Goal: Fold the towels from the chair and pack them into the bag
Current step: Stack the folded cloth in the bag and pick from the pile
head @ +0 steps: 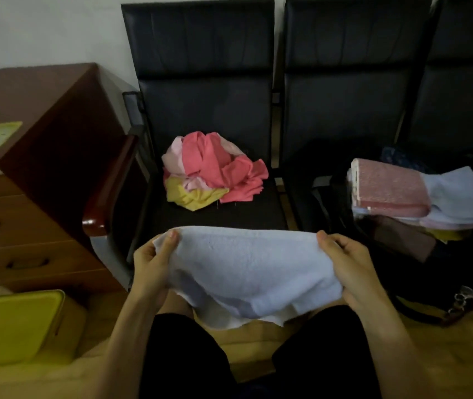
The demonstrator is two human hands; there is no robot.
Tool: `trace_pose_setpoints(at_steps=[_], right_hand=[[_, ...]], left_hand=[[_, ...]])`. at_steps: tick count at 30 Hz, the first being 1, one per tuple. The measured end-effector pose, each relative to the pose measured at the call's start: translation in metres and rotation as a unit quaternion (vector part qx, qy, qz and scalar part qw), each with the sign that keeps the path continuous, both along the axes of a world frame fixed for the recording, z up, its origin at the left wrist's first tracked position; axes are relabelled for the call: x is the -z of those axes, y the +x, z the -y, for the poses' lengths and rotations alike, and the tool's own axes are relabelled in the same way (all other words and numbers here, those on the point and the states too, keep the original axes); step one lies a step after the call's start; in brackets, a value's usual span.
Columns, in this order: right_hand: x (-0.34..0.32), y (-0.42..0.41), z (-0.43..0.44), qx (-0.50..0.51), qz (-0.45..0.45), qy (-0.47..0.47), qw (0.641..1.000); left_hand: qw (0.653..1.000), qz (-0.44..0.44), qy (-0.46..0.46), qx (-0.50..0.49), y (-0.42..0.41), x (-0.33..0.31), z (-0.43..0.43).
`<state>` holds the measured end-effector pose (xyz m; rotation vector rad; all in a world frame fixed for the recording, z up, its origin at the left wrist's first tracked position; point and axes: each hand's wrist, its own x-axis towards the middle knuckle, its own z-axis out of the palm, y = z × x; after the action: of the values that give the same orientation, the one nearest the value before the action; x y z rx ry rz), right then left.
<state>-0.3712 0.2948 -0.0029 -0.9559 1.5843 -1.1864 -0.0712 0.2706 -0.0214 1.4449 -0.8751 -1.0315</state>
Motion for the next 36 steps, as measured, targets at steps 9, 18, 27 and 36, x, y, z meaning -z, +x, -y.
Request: trace_pose_setpoints(at_steps=[9,18,27,36], right_hand=[[0.011,-0.004,-0.003,-0.029,-0.051,0.044,0.997],[0.015,0.02,0.0,-0.051,-0.073,0.089,0.992],[0.005,0.061,0.012,-0.06,0.035,0.084,0.994],[0.01,0.085,0.014,-0.064,0.026,0.09,0.993]], left_hand=[[0.997,0.062,0.042,0.023,0.0,0.017,-0.004],[0.997,0.041,0.049,0.05,-0.023,0.015,-0.008],[0.983,0.014,-0.045,0.176,-0.057,-0.013,-0.018],[0.972,-0.013,-0.045,0.229,-0.068,0.001,-0.023]])
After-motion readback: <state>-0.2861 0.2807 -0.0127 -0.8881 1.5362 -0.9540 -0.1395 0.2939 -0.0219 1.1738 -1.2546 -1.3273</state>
